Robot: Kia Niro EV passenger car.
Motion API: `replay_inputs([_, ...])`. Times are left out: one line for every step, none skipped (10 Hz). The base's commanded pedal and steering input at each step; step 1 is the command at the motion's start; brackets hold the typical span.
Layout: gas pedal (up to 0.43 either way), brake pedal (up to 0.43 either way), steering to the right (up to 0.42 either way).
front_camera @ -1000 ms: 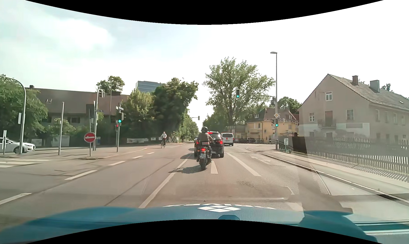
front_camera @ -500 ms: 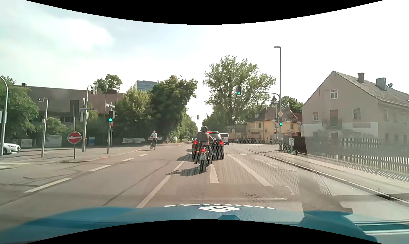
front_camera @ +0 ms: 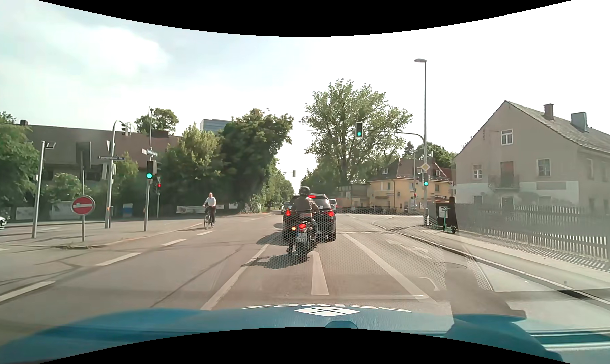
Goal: Follow the waypoints while adhering to traffic rules and regulations
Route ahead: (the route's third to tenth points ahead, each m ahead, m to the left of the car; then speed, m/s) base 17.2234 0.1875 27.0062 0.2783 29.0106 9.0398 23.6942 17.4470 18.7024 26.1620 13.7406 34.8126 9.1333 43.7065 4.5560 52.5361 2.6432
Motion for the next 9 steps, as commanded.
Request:
replay_inputs([0.000, 0.159, 0.002])
replay_inputs([0.000, 0.165, 0.001])
replay_inputs([0.000, 0.165, 0.001])
replay_inputs([0.000, 0.171, -0.001])
replay_inputs([0.000, 0.171, -0.003])
replay_inputs([0.000, 0.177, -0.007])
replay_inputs([0.000, 0.183, -0.008])
replay_inputs([0.000, 0.189, -0.008])
replay_inputs([0.000, 0.201, -0.008])
